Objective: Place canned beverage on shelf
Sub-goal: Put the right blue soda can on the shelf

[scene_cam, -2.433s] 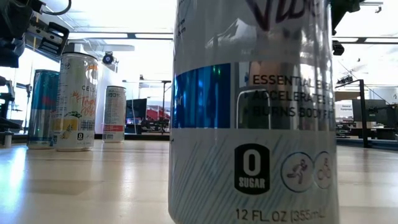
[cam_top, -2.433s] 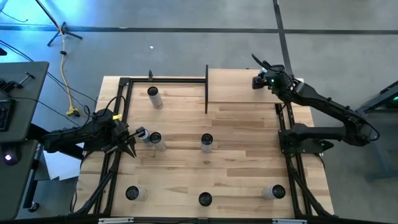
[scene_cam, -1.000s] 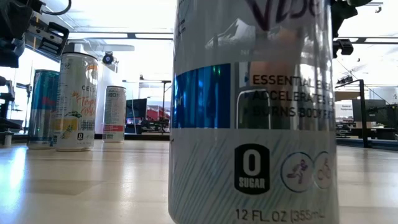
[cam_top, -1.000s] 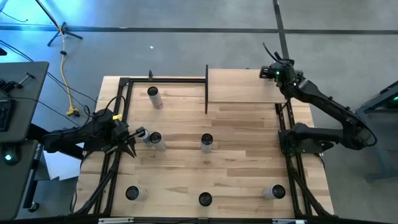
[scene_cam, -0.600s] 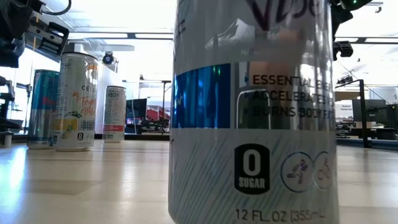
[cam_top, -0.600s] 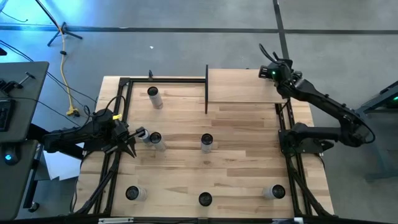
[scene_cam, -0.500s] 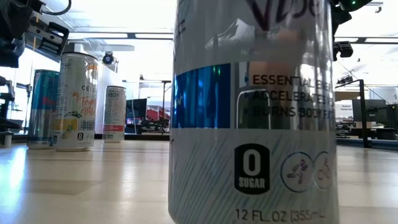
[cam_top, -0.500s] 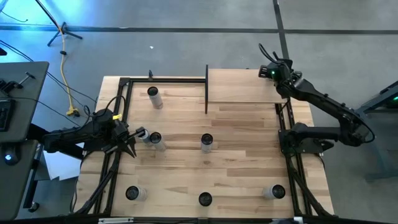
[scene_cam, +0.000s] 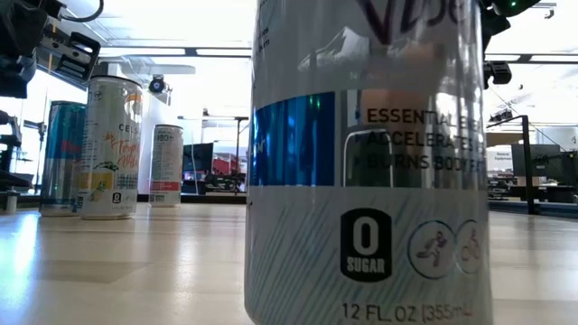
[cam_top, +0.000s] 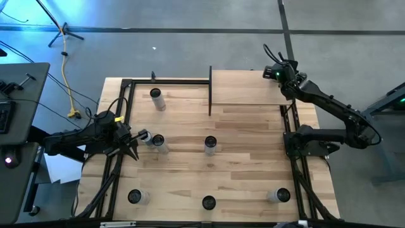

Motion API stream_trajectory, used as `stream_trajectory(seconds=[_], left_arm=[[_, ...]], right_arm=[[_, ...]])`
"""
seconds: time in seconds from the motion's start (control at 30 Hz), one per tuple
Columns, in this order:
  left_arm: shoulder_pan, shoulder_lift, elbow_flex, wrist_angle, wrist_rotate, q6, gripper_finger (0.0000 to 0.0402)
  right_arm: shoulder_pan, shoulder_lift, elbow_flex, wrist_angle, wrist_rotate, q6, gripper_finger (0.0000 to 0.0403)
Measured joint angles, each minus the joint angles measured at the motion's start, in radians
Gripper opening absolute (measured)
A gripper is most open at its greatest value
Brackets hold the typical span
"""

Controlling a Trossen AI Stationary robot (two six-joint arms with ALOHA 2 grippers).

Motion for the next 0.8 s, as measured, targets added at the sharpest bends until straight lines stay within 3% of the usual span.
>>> stream_trajectory(seconds=[0.43,0.67,0.8], left_arm=[[0.0,0.0,0.0,0.0,0.0,0.0,0.0003],[0.0,0.0,0.0,0.0,0.0,0.0,0.0003],[0.0,0.0,0.0,0.0,0.0,0.0,0.0003]], right_arm=[[0.0,0.0,0.002,-0.026,-0.002,-0.032,0.0291],[0.06,-0.005,0.002,-0.058,-0.006,0.016,0.0298],[0.114,-0.024,0.002,-0.166,-0.008,0.109,0.0299]])
